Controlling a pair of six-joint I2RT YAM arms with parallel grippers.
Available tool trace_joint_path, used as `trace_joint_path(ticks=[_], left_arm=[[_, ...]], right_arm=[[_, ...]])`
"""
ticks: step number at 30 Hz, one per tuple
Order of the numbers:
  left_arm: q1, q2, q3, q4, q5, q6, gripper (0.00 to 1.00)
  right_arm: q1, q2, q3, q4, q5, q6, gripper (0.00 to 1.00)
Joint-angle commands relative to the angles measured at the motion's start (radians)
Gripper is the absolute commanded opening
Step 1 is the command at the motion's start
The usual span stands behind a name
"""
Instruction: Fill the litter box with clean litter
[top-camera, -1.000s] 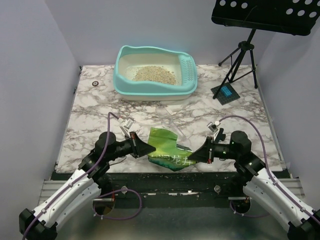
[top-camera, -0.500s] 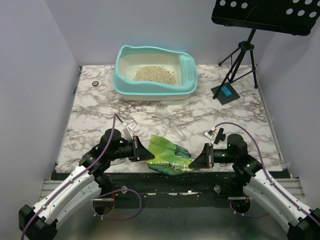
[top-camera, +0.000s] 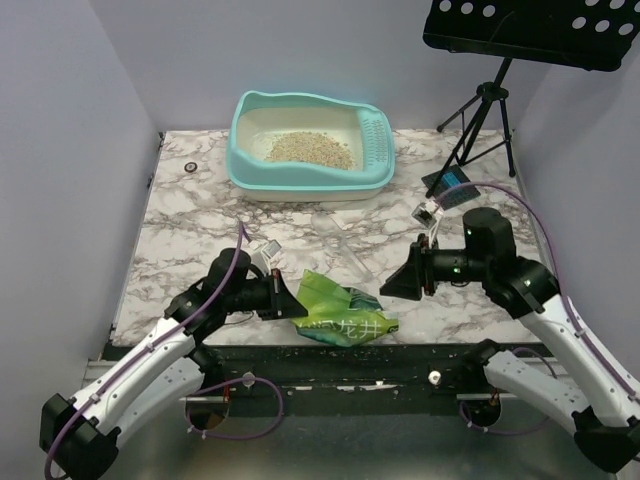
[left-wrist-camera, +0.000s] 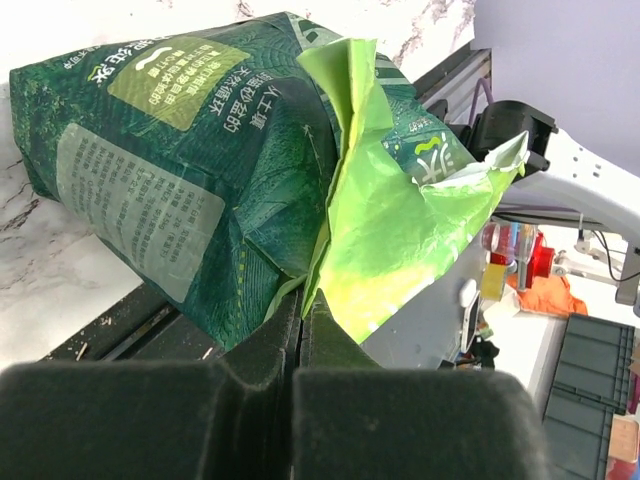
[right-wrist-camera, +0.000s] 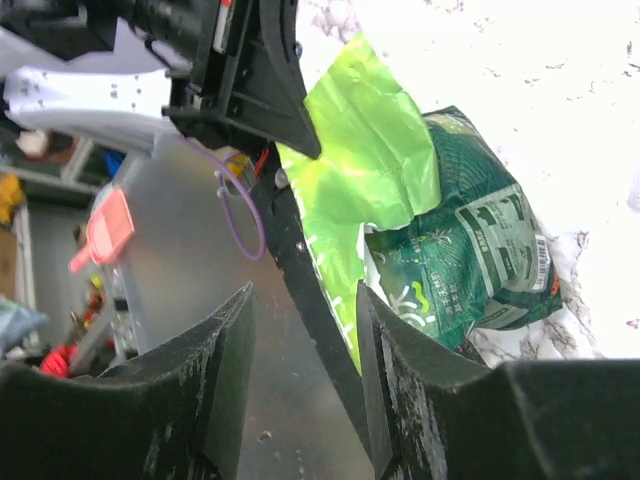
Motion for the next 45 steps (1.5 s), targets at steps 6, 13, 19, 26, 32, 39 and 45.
trace_joint_path(ticks=[6,13,19,26,32,39,45], left_arm=[[0.008,0.078,0.061,-0.125,-0.030,0.086,0.00],[0.010,0.107,0.077,-0.134,-0.016,0.101,0.00],[0.010,0.120,0.083,-0.139,-0.005,0.109,0.00],[0.010,0.133,0.094,-0.150,-0.002,0.120,0.00],[0.012,0.141,0.095,-0.145,0.001,0.120,0.00],[0.021,0.147,0.117,-0.153,0.003,0.138,0.00],[0.061,0.118,0.239,-0.220,-0.149,0.216,0.02]], right_arm=[[0.303,0.238,0.228,-0.148,0.120,-0.324,0.53],[0.474,0.378,0.291,-0.148,0.285,-0.450,0.56],[0.517,0.433,0.246,-0.093,0.322,-0.502,0.57],[0.541,0.446,0.153,-0.011,0.341,-0.507,0.57],[0.561,0.449,0.095,-0.005,0.367,-0.496,0.57],[0.583,0.427,0.037,-0.063,0.427,-0.459,0.36],[0.587,0.406,0.006,-0.092,0.489,-0.430,0.01]])
